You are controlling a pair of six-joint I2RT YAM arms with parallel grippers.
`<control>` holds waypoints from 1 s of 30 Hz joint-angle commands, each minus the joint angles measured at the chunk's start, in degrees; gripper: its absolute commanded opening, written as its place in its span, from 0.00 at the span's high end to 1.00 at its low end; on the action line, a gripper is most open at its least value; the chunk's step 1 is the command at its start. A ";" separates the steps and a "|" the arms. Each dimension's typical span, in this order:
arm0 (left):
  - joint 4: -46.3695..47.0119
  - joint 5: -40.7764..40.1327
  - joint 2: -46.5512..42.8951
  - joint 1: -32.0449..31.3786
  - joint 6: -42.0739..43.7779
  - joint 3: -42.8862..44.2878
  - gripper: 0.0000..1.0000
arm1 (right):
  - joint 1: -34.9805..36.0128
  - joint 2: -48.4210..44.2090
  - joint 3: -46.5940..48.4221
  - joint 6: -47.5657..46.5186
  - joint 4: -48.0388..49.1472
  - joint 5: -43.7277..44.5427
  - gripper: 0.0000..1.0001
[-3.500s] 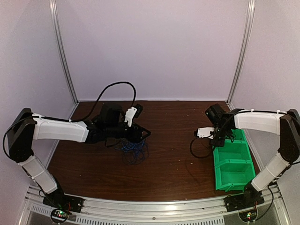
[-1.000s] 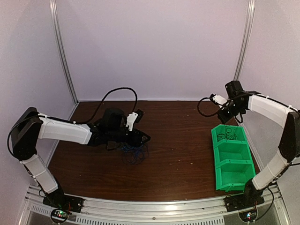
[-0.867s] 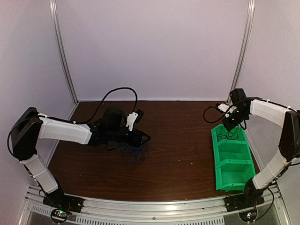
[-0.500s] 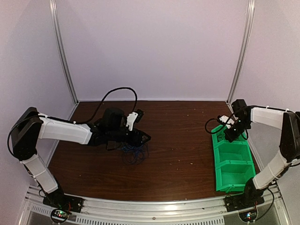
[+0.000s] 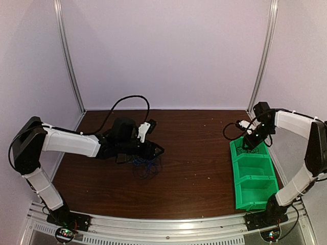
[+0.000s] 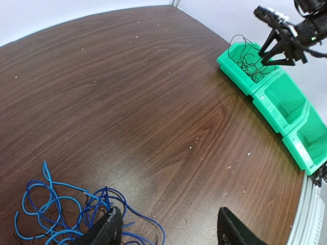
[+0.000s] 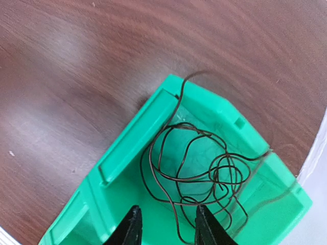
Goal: Untangle the cables
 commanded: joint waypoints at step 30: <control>-0.39 0.30 1.11 0.16 0.84 2.87 0.35 | -1.19 12.40 20.28 -2.79 -1.43 0.13 0.61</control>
